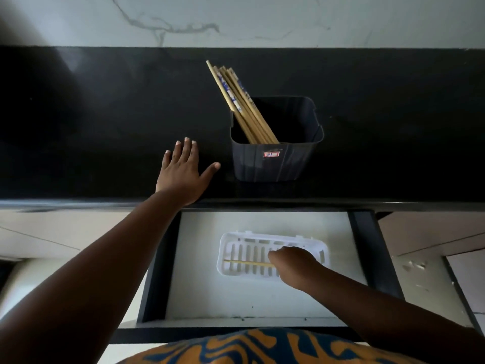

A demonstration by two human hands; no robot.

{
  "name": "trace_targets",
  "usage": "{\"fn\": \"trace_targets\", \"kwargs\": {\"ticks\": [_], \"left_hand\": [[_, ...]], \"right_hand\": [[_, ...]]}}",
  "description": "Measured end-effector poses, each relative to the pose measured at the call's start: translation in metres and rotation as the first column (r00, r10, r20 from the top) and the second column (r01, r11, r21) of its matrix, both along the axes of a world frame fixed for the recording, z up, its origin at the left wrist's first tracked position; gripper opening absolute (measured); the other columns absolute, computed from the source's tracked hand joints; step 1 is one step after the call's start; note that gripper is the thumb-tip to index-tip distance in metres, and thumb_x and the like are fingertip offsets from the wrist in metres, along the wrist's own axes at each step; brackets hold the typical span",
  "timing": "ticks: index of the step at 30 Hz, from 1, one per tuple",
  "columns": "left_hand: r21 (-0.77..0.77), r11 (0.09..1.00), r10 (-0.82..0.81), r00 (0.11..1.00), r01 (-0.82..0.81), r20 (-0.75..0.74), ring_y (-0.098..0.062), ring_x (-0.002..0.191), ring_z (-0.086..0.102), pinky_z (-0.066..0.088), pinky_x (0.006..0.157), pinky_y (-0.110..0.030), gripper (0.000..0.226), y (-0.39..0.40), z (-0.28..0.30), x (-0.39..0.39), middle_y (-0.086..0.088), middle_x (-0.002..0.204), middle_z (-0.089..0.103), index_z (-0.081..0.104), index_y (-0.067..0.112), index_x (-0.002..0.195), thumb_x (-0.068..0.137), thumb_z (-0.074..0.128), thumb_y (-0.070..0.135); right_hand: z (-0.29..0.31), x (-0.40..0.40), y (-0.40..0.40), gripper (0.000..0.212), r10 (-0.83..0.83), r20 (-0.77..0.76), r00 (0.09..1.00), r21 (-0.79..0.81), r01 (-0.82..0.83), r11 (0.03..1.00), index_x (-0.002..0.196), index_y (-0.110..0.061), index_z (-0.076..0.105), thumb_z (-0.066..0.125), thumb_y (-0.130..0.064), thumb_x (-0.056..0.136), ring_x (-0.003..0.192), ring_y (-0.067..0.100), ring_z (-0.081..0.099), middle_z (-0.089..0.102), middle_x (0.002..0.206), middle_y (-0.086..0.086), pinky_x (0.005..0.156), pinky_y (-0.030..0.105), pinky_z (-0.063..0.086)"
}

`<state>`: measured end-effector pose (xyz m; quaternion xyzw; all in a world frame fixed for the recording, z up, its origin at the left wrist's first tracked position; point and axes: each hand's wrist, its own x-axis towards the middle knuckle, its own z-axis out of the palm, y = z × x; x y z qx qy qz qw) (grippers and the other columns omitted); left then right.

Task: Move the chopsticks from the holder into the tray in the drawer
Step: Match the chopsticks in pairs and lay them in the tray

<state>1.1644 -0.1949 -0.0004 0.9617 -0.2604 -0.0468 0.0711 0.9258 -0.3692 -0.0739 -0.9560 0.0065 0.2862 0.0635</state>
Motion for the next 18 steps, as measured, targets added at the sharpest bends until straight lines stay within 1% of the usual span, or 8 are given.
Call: {"fn": "trace_targets", "kwargs": {"ticks": [3, 6, 7, 8, 9, 11, 13, 18], "left_hand": [[-0.014, 1.0, 0.003, 1.0, -0.003, 0.006, -0.019, 0.148, -0.008, -0.005, 0.119, -0.037, 0.09, 0.001, 0.0, 0.0, -0.005, 0.163, -0.001, 0.004, 0.013, 0.153, 0.088, 0.014, 0.074], [-0.031, 1.0, 0.004, 1.0, -0.004, 0.013, -0.018, 0.149, -0.007, -0.004, 0.118, -0.037, 0.09, 0.001, 0.0, 0.001, -0.005, 0.163, 0.0, 0.005, 0.013, 0.154, 0.088, 0.016, 0.074], [-0.035, 0.999, 0.003, 1.0, -0.003, 0.014, -0.019, 0.149, -0.007, -0.004, 0.118, -0.037, 0.09, 0.001, 0.0, 0.001, -0.005, 0.163, 0.0, 0.006, 0.013, 0.154, 0.088, 0.016, 0.074], [-0.039, 0.999, 0.002, 1.0, -0.002, 0.016, -0.019, 0.149, -0.006, -0.004, 0.118, -0.037, 0.09, 0.001, 0.0, 0.001, -0.005, 0.163, 0.001, 0.006, 0.013, 0.153, 0.088, 0.016, 0.074], [-0.043, 0.999, 0.002, 1.0, -0.001, 0.017, -0.019, 0.149, -0.006, -0.003, 0.119, -0.037, 0.09, 0.001, 0.001, 0.001, -0.005, 0.163, 0.001, 0.006, 0.013, 0.153, 0.088, 0.017, 0.074], [-0.049, 0.999, 0.004, 1.0, -0.004, 0.016, -0.019, 0.149, -0.006, -0.003, 0.119, -0.037, 0.089, 0.0, 0.002, 0.001, -0.005, 0.163, 0.002, 0.007, 0.013, 0.153, 0.088, 0.018, 0.074], [-0.051, 0.999, 0.006, 1.0, -0.005, 0.018, -0.019, 0.149, -0.006, -0.003, 0.119, -0.037, 0.089, 0.0, 0.002, 0.0, -0.005, 0.163, 0.002, 0.007, 0.013, 0.153, 0.089, 0.019, 0.073], [-0.051, 0.999, 0.004, 1.0, -0.003, 0.021, -0.019, 0.149, -0.005, -0.002, 0.119, -0.038, 0.089, 0.0, 0.002, 0.0, -0.005, 0.163, 0.002, 0.008, 0.013, 0.153, 0.089, 0.019, 0.073]], "right_hand": [[-0.007, 0.007, 0.002, 0.019, -0.039, -0.117, 0.992, -0.004, 0.039, 0.999, 0.081, -0.009, 0.052, 0.047, 0.01, 0.082, 0.071, 0.025, 0.048, 0.04, 0.067, 0.001, 0.045, 0.023, 0.025], [-0.013, 0.013, 0.002, 0.025, -0.099, -0.196, 0.976, 0.063, 0.113, 0.992, 0.098, -0.001, 0.064, 0.048, 0.009, 0.081, 0.072, 0.019, 0.044, 0.052, 0.078, 0.012, 0.053, 0.025, 0.029], [-0.014, 0.015, 0.0, 0.025, -0.099, -0.214, 0.972, 0.106, 0.124, 0.987, 0.102, 0.0, 0.064, 0.052, 0.007, 0.082, 0.073, 0.018, 0.044, 0.059, 0.112, 0.024, 0.058, 0.026, 0.032], [-0.014, 0.017, -0.001, 0.023, -0.087, -0.238, 0.967, 0.142, 0.124, 0.982, 0.104, -0.001, 0.065, 0.057, 0.003, 0.084, 0.075, 0.017, 0.047, 0.038, 0.087, -0.01, 0.062, 0.028, 0.036], [-0.014, 0.018, -0.004, 0.022, -0.081, -0.263, 0.962, 0.17, 0.128, 0.977, 0.106, -0.004, 0.066, 0.062, -0.002, 0.085, 0.079, 0.018, 0.053, 0.062, 0.09, 0.008, 0.067, 0.029, 0.042], [-0.014, 0.019, -0.007, 0.027, -0.085, -0.3, 0.95, 0.207, 0.151, 0.967, 0.112, -0.012, 0.066, 0.067, -0.01, 0.086, 0.09, 0.019, 0.06, 0.067, 0.104, 0.003, 0.077, 0.032, 0.048], [-0.015, 0.018, -0.009, 0.026, -0.095, -0.289, 0.953, 0.218, 0.162, 0.962, 0.112, -0.015, 0.067, 0.067, -0.014, 0.086, 0.095, 0.019, 0.062, 0.068, 0.109, 0.001, 0.081, 0.031, 0.05], [-0.022, 0.01, -0.011, 0.026, -0.178, -0.169, 0.969, 0.218, 0.213, 0.952, 0.103, -0.022, 0.069, 0.05, -0.01, 0.09, 0.084, 0.014, 0.06, 0.07, 0.104, -0.004, 0.063, 0.022, 0.04]]}}
